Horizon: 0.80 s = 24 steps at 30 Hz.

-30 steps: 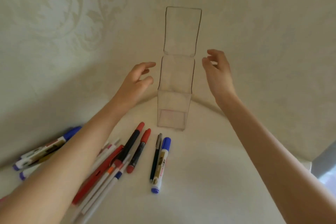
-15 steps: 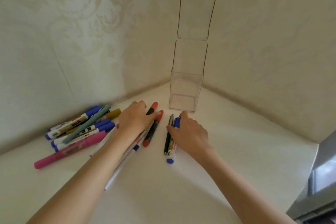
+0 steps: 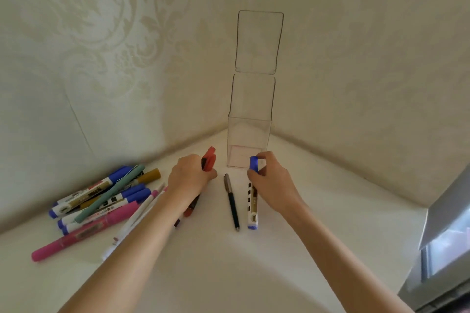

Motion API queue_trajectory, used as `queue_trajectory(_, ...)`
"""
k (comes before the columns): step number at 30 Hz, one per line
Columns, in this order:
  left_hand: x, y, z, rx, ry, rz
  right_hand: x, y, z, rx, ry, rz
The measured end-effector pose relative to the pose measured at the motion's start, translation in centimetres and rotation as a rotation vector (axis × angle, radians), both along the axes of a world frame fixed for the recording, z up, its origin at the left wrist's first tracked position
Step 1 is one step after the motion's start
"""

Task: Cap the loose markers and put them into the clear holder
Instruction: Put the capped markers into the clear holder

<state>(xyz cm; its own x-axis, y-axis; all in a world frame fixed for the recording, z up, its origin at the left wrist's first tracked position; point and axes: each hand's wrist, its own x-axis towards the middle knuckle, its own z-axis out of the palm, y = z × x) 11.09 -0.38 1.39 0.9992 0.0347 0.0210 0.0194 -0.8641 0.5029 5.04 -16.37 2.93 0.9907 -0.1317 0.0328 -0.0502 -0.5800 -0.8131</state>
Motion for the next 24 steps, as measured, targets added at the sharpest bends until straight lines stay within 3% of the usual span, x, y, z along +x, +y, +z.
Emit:
queue_trajectory(7, 0.1, 1.4, 8.5, -0.893, -0.370, -0.088, 2.0, -2.7, 7.4, 0.253, -0.596, -0.152)
queue_trajectory(9, 0.7, 0.1, 11.0, -1.010, -0.499, -0.174, 3.1, -2.8, 9.7, 0.281, -0.737, -0.204)
queue_trajectory(12, 1.7, -2.6, 13.2, -1.090, -0.606, -0.314, 5.1, -2.7, 11.5, 0.166, -0.796, -0.200)
queue_trajectory(15, 2.6, -5.0, 13.1, -1.134, -0.576, -0.365, 6.8, -2.6, 10.9, -0.042, -0.729, -0.134)
queue_trajectory(20, 4.5, -6.2, 10.1, -0.900, -0.629, -0.374, 8.0, -3.4, 8.7, -0.269, -0.647, -0.042)
queue_trajectory(24, 4.7, -6.0, 8.5, -0.792, -0.521, -0.412, 8.4, -3.9, 7.6, -0.318, -0.578, -0.016)
